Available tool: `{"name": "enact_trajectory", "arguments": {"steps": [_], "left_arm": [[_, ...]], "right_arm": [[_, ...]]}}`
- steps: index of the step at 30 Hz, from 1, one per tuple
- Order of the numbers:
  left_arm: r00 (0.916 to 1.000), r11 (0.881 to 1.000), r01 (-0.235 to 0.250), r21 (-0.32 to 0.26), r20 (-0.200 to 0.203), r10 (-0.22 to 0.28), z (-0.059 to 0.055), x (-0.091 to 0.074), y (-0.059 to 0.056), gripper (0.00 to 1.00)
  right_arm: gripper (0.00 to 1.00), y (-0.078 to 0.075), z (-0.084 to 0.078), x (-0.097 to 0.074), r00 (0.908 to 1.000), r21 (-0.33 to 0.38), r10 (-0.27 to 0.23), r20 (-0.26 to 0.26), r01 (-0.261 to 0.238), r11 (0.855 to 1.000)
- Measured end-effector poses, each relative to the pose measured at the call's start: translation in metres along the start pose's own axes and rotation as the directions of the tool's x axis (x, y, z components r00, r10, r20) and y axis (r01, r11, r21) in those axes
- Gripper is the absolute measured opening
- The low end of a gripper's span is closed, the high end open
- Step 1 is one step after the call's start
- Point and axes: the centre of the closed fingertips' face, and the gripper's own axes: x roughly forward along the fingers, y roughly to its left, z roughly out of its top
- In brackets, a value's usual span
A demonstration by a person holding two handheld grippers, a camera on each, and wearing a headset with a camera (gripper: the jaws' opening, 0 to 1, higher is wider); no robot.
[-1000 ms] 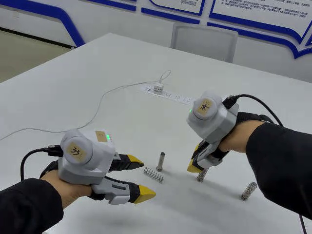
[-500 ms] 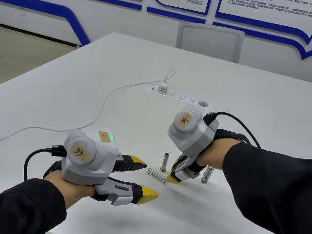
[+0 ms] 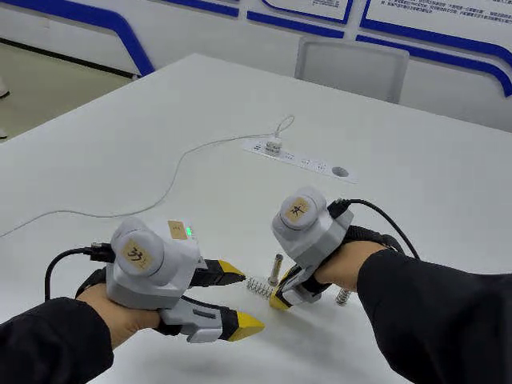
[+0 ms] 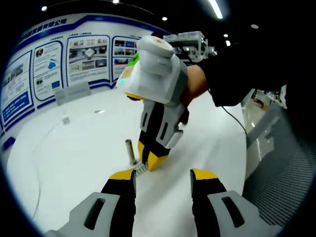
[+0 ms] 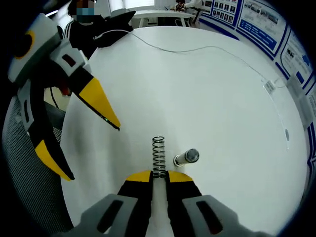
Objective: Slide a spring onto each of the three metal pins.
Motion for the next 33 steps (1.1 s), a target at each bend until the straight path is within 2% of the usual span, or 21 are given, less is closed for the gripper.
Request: {"name": "enact_trajectory", "arguments": {"steps": [6, 16, 18, 23, 33], "left_arm": [[1.0000, 1.000, -0.003, 0.005, -0.009, 0.003, -0.001, 0.000, 0.001, 0.45], [0.9990, 0.998, 0.017, 0.053, -0.043, -0.015, -0.004, 0.004, -0.008, 0.43], [0.9988, 0.998, 0.021, 0.063, -0.045, -0.018, -0.004, 0.004, -0.009, 0.43], [0.9982, 0.995, 0.038, 0.089, -0.051, -0.033, -0.003, 0.005, -0.013, 0.41], [0.9954, 0.981, 0.089, 0.173, -0.050, -0.082, 0.002, 0.007, -0.027, 0.28]], "right_arm": [[0.11, 0.004, -0.003, -0.005, 1.0000, -0.007, 0.005, -0.003, -0.005, 1.000], [0.11, 0.021, -0.008, -0.035, 0.9993, -0.089, 0.020, -0.030, -0.023, 0.996], [0.11, 0.030, -0.010, -0.043, 0.9983, -0.128, 0.034, -0.047, -0.040, 0.991], [0.11, 0.045, -0.006, -0.064, 0.9979, -0.185, 0.047, -0.045, -0.055, 0.981], [0.11, 0.065, -0.007, -0.074, 0.9928, -0.243, 0.080, -0.089, -0.099, 0.965]]}}
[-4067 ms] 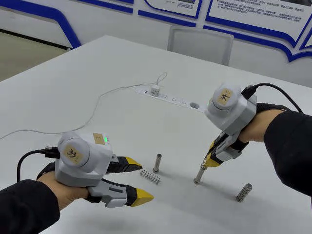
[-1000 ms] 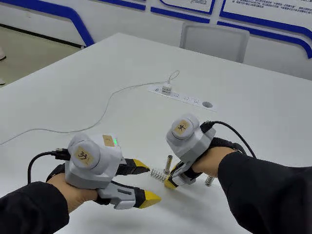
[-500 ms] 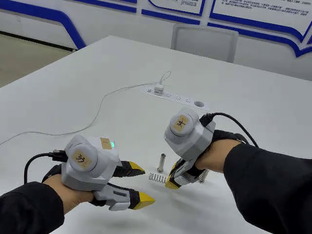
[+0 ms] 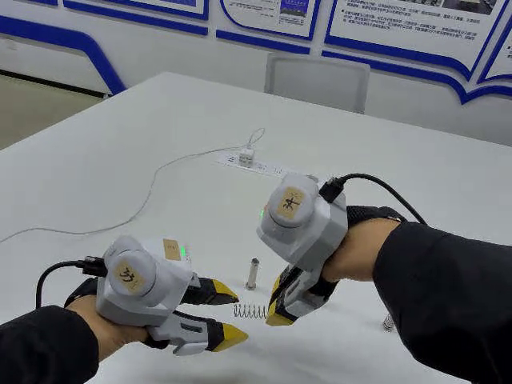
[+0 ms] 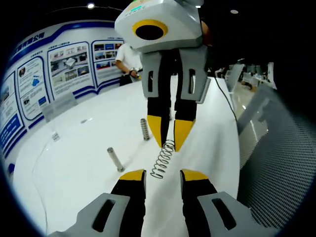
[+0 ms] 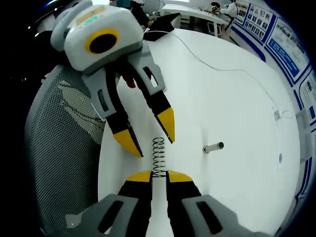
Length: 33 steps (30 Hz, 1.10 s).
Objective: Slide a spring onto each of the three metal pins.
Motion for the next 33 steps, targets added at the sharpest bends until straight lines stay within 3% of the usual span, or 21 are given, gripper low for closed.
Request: {"name": "enact_trajectory", "arguments": {"steps": [9, 18, 27, 33], "left_arm": [[0.9999, 1.000, 0.002, 0.021, 0.012, -0.003, 0.001, 0.000, 0.001, 0.13], [0.9997, 1.000, 0.013, 0.005, 0.020, -0.013, 0.003, 0.000, -0.001, 0.12], [0.9992, 1.000, 0.031, -0.002, 0.024, -0.031, 0.003, 0.001, -0.005, 0.11], [0.9991, 0.999, 0.036, -0.004, 0.021, -0.036, 0.002, 0.001, -0.006, 0.11]], "right_arm": [[0.11, 0.005, 0.008, -0.011, 1.0000, -0.022, 0.003, 0.001, -0.003, 1.000], [0.11, 0.003, 0.020, -0.020, 0.9990, -0.029, -0.012, 0.044, 0.013, 1.000], [0.11, 0.008, 0.039, -0.026, 0.9926, -0.053, -0.007, 0.121, 0.013, 0.998], [0.11, 0.011, 0.044, -0.024, 0.9918, -0.067, -0.003, 0.128, 0.012, 0.998]]}}
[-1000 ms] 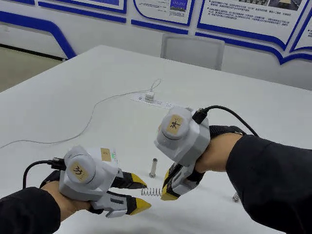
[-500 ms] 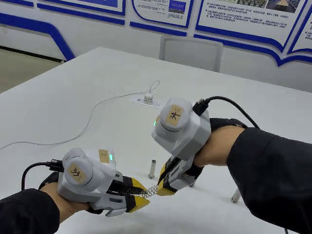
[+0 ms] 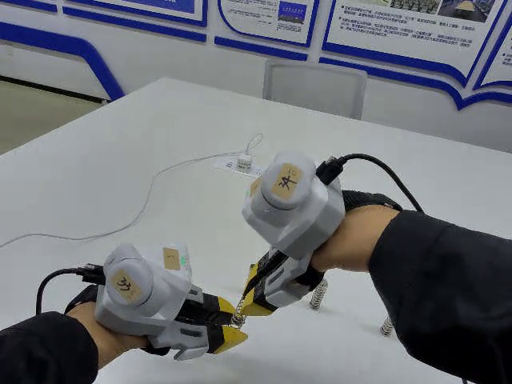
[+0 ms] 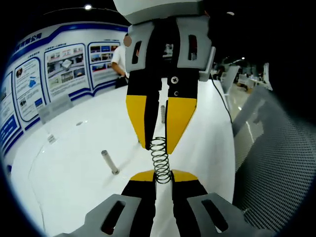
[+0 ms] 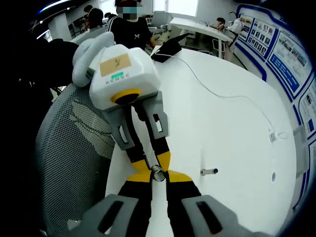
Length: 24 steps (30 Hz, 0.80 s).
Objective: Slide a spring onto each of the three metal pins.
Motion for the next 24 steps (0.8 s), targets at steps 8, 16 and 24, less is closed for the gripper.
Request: {"name": "enact_trajectory", "arguments": {"steps": [8, 16, 24], "left_arm": [[0.9999, 1.000, -0.002, -0.016, 0.014, 0.003, 0.001, 0.001, 0.001, 0.13], [0.9988, 0.997, -0.037, -0.063, 0.029, 0.039, 0.001, -0.003, 0.011, 0.22], [0.9962, 0.992, -0.076, -0.096, 0.035, 0.080, -0.001, -0.007, 0.020, 0.30]], "right_arm": [[0.11, -0.002, 0.000, 0.000, 1.0000, -0.005, 0.000, -0.010, 0.000, 1.000], [0.11, -0.010, -0.003, -0.003, 0.9995, -0.004, -0.013, -0.027, 0.013, 1.000], [0.11, -0.032, -0.008, -0.018, 0.9980, 0.019, -0.054, -0.032, 0.055, 0.998]]}}
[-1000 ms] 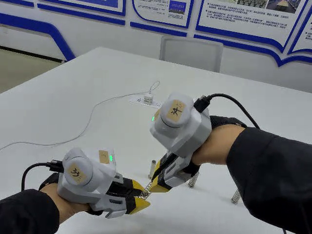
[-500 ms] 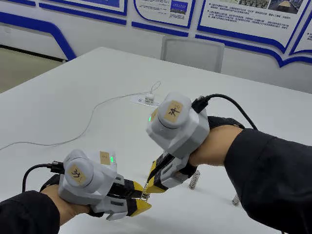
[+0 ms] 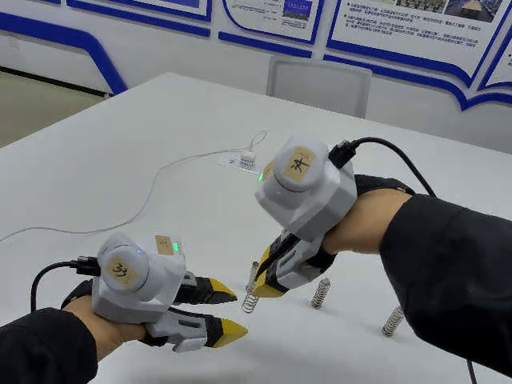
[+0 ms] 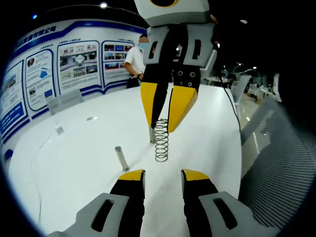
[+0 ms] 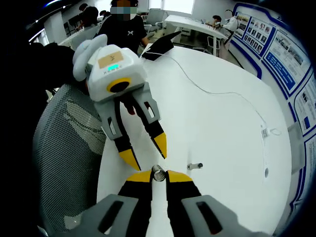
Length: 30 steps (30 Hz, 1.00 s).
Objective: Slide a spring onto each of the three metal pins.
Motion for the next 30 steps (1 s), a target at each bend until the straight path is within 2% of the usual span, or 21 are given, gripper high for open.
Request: {"name": "enact_trajectory", "arguments": {"steps": [5, 11, 17, 22, 30], "left_arm": [[1.0000, 1.000, -0.008, -0.008, 0.000, 0.008, 0.000, -0.001, 0.002, 0.33], [0.9999, 1.000, -0.015, -0.015, 0.001, 0.015, 0.000, -0.002, 0.003, 0.34], [0.9999, 1.000, -0.016, -0.020, 0.002, 0.016, 0.000, -0.002, 0.003, 0.35], [0.9999, 1.000, -0.016, -0.024, 0.003, 0.016, -0.001, -0.002, 0.003, 0.35], [0.9999, 0.999, -0.016, -0.032, 0.002, 0.016, -0.002, -0.002, 0.003, 0.36]], "right_arm": [[0.11, -0.017, 0.000, -0.008, 0.9994, 0.014, -0.035, -0.002, 0.035, 0.999], [0.11, -0.035, 0.000, -0.009, 0.9975, 0.026, -0.069, -0.010, 0.070, 0.997], [0.11, -0.053, -0.001, -0.004, 0.9942, 0.043, -0.106, -0.022, 0.106, 0.993], [0.11, -0.063, 0.000, 0.001, 0.9926, 0.053, -0.118, -0.029, 0.119, 0.991], [0.11, -0.072, -0.001, 0.014, 0.9924, 0.068, -0.114, -0.046, 0.117, 0.991]]}}
